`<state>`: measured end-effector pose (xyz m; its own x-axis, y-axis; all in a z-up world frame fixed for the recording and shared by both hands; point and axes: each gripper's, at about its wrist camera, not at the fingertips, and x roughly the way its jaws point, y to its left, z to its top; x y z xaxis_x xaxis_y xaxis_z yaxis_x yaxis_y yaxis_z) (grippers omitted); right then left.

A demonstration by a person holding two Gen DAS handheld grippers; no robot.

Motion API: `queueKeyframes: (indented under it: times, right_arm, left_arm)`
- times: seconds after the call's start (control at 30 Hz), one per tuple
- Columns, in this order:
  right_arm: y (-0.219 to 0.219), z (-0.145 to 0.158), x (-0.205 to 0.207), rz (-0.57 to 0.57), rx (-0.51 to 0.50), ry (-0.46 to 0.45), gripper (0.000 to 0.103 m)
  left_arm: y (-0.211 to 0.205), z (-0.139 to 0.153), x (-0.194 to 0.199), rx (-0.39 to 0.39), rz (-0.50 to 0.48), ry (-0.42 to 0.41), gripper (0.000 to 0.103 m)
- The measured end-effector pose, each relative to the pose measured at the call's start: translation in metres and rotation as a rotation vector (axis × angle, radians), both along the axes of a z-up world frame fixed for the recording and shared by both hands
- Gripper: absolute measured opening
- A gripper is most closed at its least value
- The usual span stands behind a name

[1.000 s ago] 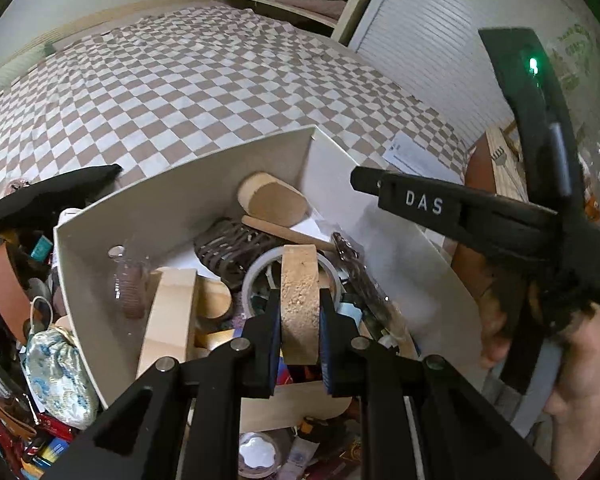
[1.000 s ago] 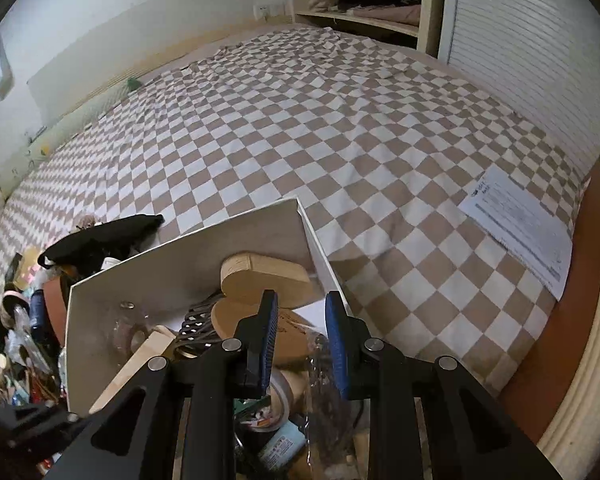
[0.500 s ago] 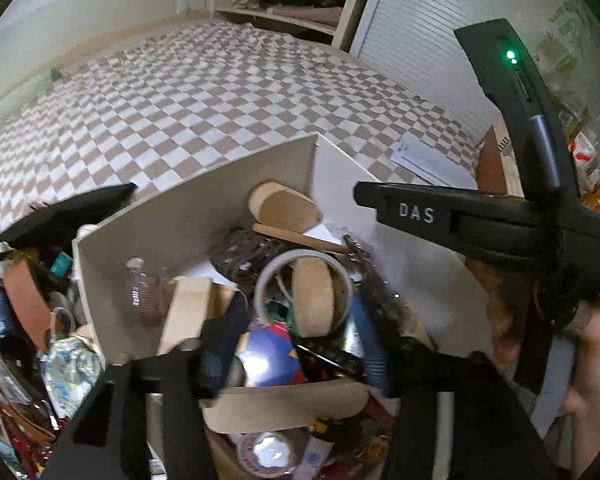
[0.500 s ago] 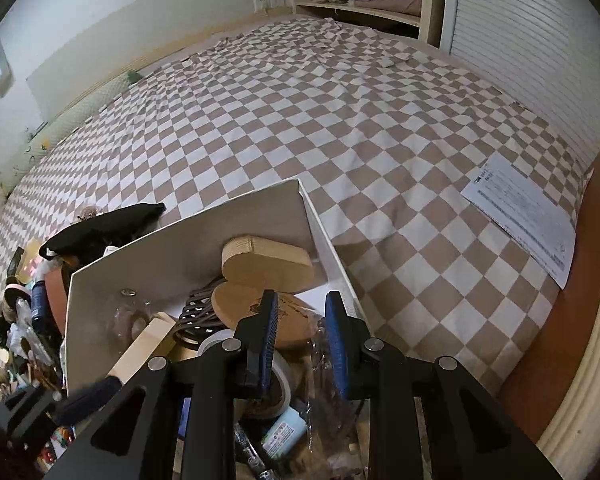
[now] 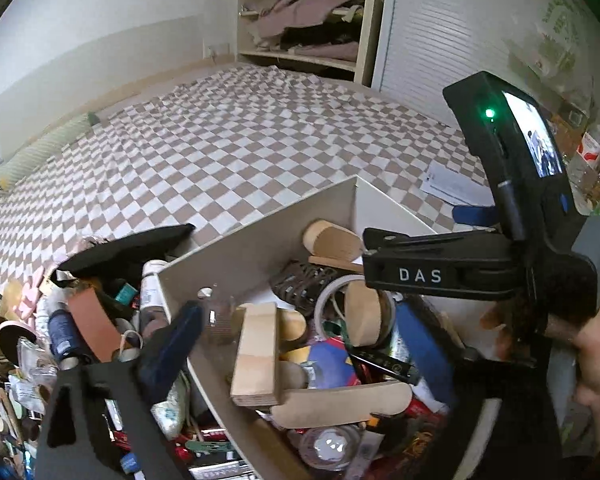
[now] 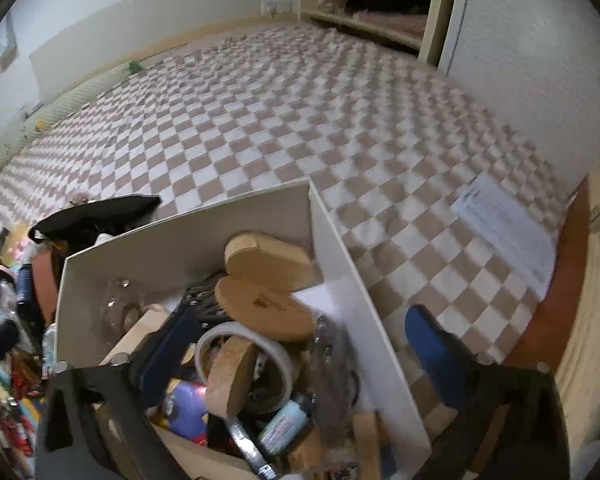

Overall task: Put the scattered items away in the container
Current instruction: 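Withdraw both open tools from the box back over the pile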

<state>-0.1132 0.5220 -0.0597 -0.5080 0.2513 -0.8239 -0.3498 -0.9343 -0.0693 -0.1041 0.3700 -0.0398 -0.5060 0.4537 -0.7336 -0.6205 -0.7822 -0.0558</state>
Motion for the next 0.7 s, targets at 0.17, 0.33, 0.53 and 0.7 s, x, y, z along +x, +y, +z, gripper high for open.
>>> queueKeyframes:
  times: [0.17, 0.33, 0.53, 0.7]
  right_arm:
    - [-0.011, 0.002, -0.009, 0.018, -0.013, 0.010, 0.103]
    - [-0.024, 0.005, -0.017, 0.033, 0.005, 0.016, 0.103]
    - [-0.035, 0.004, -0.013, 0.029, 0.011, 0.031, 0.103]
    - [-0.047, 0.003, -0.012, 0.039, 0.026, 0.026, 0.103]
  left_arm:
    - [-0.013, 0.007, 0.002, -0.007, 0.011, 0.020, 0.102]
    - [-0.030, 0.013, 0.003, -0.005, 0.039, 0.025, 0.103]
    - [-0.055, 0.017, -0.001, 0.014, 0.092, 0.003, 0.103]
    - [-0.078, 0.020, -0.005, 0.017, 0.136, 0.001, 0.103]
